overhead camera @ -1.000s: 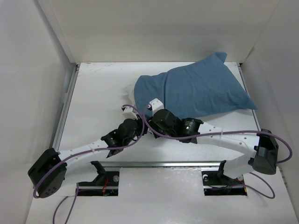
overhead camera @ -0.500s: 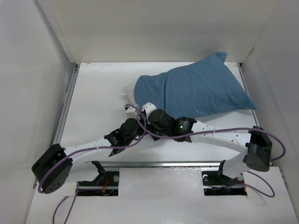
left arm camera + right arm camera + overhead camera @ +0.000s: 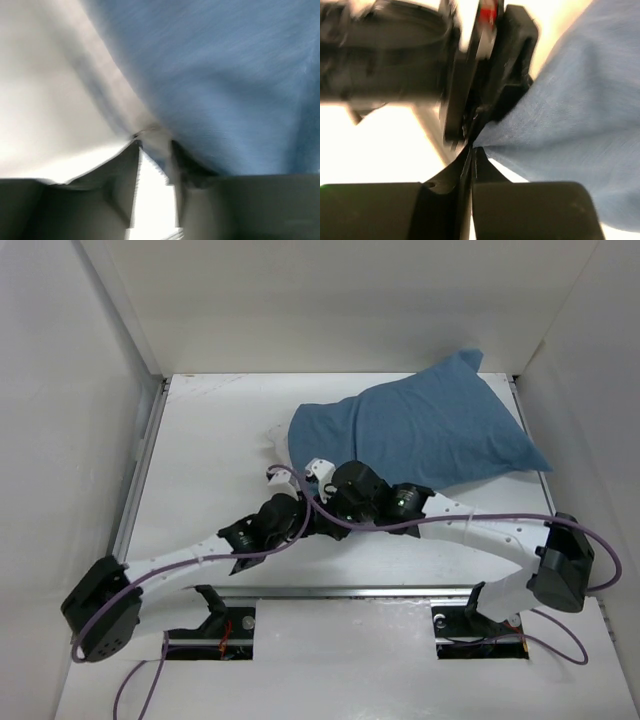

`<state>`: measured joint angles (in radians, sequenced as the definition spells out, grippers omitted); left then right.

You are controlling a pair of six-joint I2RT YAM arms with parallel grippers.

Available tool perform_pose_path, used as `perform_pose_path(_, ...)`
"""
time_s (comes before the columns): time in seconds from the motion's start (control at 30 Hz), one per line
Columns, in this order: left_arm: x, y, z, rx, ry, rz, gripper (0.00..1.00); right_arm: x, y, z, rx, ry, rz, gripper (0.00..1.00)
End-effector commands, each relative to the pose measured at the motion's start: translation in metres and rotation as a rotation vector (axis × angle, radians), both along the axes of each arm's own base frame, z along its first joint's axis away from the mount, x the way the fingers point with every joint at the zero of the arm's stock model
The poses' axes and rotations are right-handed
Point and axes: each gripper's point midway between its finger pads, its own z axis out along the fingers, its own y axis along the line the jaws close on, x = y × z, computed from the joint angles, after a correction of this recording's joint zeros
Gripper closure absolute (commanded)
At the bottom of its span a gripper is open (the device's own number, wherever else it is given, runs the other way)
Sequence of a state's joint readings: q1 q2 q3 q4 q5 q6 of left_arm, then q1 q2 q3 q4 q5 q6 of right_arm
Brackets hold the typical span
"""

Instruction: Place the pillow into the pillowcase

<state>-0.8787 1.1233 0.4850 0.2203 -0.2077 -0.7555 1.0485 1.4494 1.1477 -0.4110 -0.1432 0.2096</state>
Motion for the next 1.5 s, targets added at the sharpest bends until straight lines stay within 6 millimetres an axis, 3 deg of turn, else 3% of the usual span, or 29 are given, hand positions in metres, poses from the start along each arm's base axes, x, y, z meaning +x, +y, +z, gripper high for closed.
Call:
perform_pose_path(0.0,0.001,0.059,0.022,0.013,0.041,0.295,0.68,-0.092,0.043,0.077,0.368,0.068,0.407,1.00)
perform_pose_path(0.03,0.000,0.080,0.026,0.024,0.032,0.383,0.59,-0.089,0.040,0.071,0.353,0.060,0.381,1.00)
perform_pose_path(0.13,-0.020,0.127,0.054,-0.092,0.049,0.577,0.49,-0.077,0.026,0.041,0.281,0.045,0.274,1.00)
perform_pose_path(0.2,-0.026,0.148,0.081,-0.194,-0.001,0.643,0.40,-0.074,0.021,0.020,0.221,0.018,0.298,1.00)
perform_pose_path(0.23,-0.028,0.149,0.087,-0.226,-0.014,0.642,0.36,-0.079,0.022,0.020,0.220,0.020,0.310,1.00)
perform_pose_path(0.3,-0.030,0.155,0.094,-0.249,-0.037,0.643,0.31,-0.069,0.024,-0.007,0.130,-0.001,0.282,1.00)
perform_pose_path(0.4,-0.033,0.166,0.099,-0.253,-0.052,0.681,0.29,-0.075,0.033,-0.033,0.035,0.005,0.346,1.00)
perform_pose_path(0.5,-0.028,0.169,0.100,-0.218,-0.056,0.716,0.29,-0.105,0.044,-0.042,-0.010,0.003,0.486,0.79)
perform_pose_path(0.53,-0.026,0.169,0.101,-0.213,-0.056,0.727,0.29,-0.118,0.046,-0.039,-0.009,0.003,0.530,0.67)
perform_pose_path(0.63,-0.014,0.161,0.101,-0.167,-0.070,0.731,0.28,-0.120,0.044,-0.016,0.014,-0.025,0.529,0.63)
perform_pose_path(0.67,-0.010,0.159,0.101,-0.149,-0.083,0.732,0.26,-0.114,0.040,-0.009,0.014,-0.055,0.501,0.52)
perform_pose_path(0.7,-0.004,0.155,0.100,-0.117,-0.091,0.732,0.25,-0.111,0.038,0.005,0.038,-0.078,0.470,0.44)
perform_pose_path(0.73,0.004,0.155,0.109,-0.128,-0.119,0.755,0.21,-0.106,0.034,0.038,0.113,-0.113,0.403,0.39)
perform_pose_path(0.77,0.008,0.151,0.111,-0.096,-0.132,0.736,0.19,-0.098,0.029,0.053,0.141,-0.134,0.335,0.24)
perform_pose_path(0.8,0.014,0.148,0.115,-0.083,-0.144,0.734,0.19,-0.073,0.020,0.065,0.143,-0.206,0.179,0.19)
perform_pose_path(0.83,0.026,0.144,0.116,-0.062,-0.153,0.745,0.18,-0.064,0.007,0.086,0.197,-0.215,0.070,0.14)
perform_pose_path(0.87,0.035,0.136,0.129,-0.072,-0.164,0.721,0.16,-0.052,-0.001,0.097,0.216,-0.241,-0.021,0.09)
perform_pose_path(0.9,0.042,0.133,0.133,-0.015,-0.182,0.681,0.16,-0.027,-0.018,0.102,0.207,-0.297,-0.194,0.00)
perform_pose_path(0.93,0.060,0.129,0.133,0.007,-0.185,0.680,0.15,-0.018,-0.032,0.112,0.224,-0.312,-0.286,0.00)
perform_pose_path(0.97,0.070,0.118,0.144,0.015,-0.188,0.611,0.15,0.001,-0.053,0.108,0.193,-0.327,-0.473,0.00)
perform_pose_path(1.0,0.079,0.113,0.145,0.004,-0.173,0.604,0.15,-0.001,-0.056,0.102,0.183,-0.289,-0.498,0.00)
perform_pose_path(1.03,0.097,0.105,0.141,0.032,-0.153,0.557,0.16,0.011,-0.076,0.100,0.163,-0.300,-0.651,0.00)
perform_pose_path(1.07,0.106,0.108,0.131,0.073,-0.142,0.563,0.17,0.018,-0.082,0.108,0.171,-0.330,-0.696,0.00)
perform_pose_path(1.13,0.122,0.093,0.130,0.070,-0.124,0.488,0.20,0.037,-0.107,0.098,0.163,-0.278,-0.861,0.00)
perform_pose_path(1.17,0.135,0.090,0.115,0.106,-0.106,0.468,0.24,0.045,-0.114,0.090,0.152,-0.255,-0.894,0.00)
perform_pose_path(1.27,0.149,0.074,0.100,0.110,-0.082,0.383,0.30,0.084,-0.140,0.066,0.171,-0.147,-1.021,0.00)
perform_pose_path(1.4,0.162,0.050,0.072,0.125,-0.044,0.282,0.56,0.127,-0.167,0.045,0.142,-0.103,-1.138,0.00)
perform_pose_path(1.43,0.161,0.045,0.066,0.121,-0.025,0.258,0.76,0.137,-0.169,0.041,0.137,-0.100,-1.136,0.00)
perform_pose_path(1.47,0.160,0.043,0.061,0.132,-0.016,0.239,0.90,0.151,-0.179,0.033,0.132,-0.067,-1.157,0.00)
